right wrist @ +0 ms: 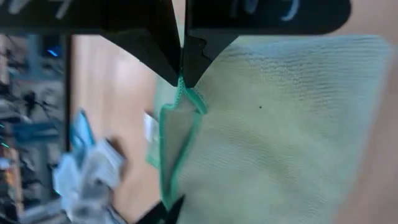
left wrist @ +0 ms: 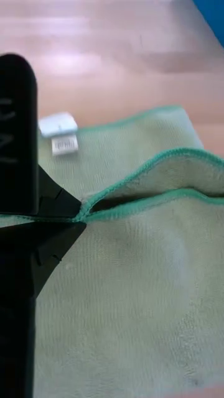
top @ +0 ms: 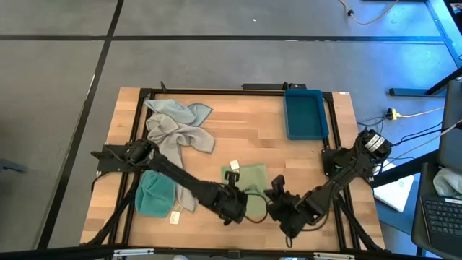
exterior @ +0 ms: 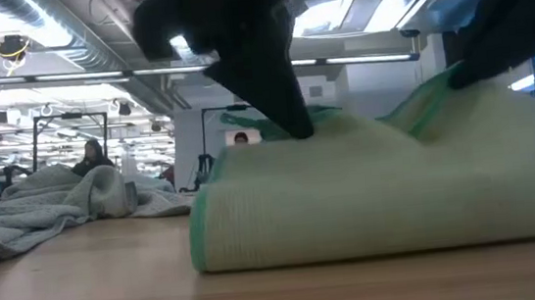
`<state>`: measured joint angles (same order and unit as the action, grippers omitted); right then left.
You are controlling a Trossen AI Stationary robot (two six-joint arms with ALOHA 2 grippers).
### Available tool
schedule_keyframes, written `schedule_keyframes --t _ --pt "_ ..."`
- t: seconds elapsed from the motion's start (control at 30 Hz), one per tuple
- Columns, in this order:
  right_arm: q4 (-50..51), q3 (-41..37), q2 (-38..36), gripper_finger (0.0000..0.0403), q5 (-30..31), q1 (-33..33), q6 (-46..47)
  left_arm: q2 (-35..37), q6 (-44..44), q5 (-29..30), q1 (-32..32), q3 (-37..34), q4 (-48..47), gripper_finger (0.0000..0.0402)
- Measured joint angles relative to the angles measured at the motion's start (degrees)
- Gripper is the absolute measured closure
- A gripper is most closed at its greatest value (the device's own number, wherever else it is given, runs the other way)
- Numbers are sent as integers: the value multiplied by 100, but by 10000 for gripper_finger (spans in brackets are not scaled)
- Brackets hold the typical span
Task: Fold microfiber towels
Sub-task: Fold the green microfiber cloth
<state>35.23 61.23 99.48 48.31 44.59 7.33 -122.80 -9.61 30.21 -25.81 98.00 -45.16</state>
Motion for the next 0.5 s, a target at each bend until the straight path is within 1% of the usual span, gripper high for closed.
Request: schedule_keyframes --t 0.07,0.2,0.37,0.5 --pt "186 -4 0 391 9 -157 -13 0 105 91 96 0 -88 401" --pt "399 -6 2 391 5 -448 -30 0 164 93 268 0 -158 401" --pt "430 -9 4 391 -8 -775 -191 0 92 236 405 0 -334 401" --pt "401 -20 4 391 -191 -1025 -289 0 70 236 467 0 -430 401"
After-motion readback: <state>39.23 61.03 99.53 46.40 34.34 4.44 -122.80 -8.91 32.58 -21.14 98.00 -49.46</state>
